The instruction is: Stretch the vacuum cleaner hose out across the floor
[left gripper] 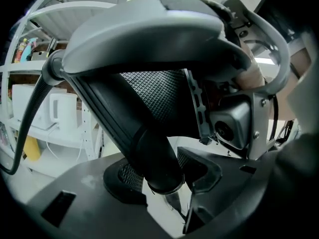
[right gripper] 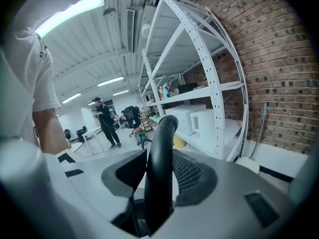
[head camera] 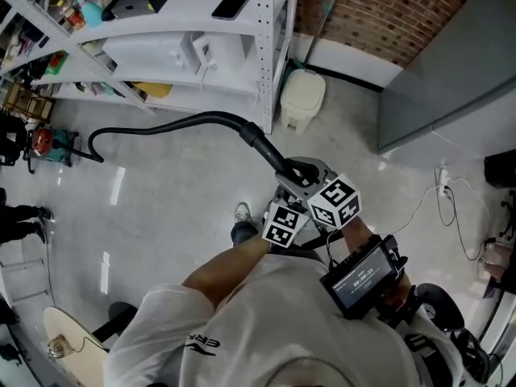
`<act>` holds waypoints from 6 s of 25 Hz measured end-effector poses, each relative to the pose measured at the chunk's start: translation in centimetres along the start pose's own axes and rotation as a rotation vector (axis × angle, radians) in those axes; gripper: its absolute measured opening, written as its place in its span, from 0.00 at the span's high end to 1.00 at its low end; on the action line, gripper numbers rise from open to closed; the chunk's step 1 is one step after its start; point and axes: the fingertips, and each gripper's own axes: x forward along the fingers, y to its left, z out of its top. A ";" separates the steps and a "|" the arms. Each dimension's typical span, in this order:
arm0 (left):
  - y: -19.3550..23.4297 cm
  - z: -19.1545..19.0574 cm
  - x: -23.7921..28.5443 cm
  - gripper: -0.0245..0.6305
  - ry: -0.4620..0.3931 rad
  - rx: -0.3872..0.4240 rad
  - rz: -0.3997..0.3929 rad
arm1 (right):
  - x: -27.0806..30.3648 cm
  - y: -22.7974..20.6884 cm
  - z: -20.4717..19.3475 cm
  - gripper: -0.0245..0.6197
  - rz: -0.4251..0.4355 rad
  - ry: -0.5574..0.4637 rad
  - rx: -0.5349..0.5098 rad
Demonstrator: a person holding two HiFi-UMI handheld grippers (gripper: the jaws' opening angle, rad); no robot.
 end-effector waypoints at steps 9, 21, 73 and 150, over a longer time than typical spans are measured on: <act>-4.3 -3.3 -0.3 0.68 0.041 -0.058 -0.030 | 0.3 2.2 -2.9 0.69 0.170 0.105 0.027; -2.3 -7.4 -8.8 0.69 0.028 -0.110 0.033 | 6.3 12.6 -5.1 0.66 0.436 0.239 0.057; -3.9 -6.7 -25.8 0.62 -0.587 -0.662 0.483 | -4.9 19.3 -15.1 0.70 1.184 0.594 -0.452; -11.9 -16.3 -44.2 0.61 -0.713 -0.759 1.114 | -0.8 38.5 -13.1 0.85 0.968 0.277 -0.346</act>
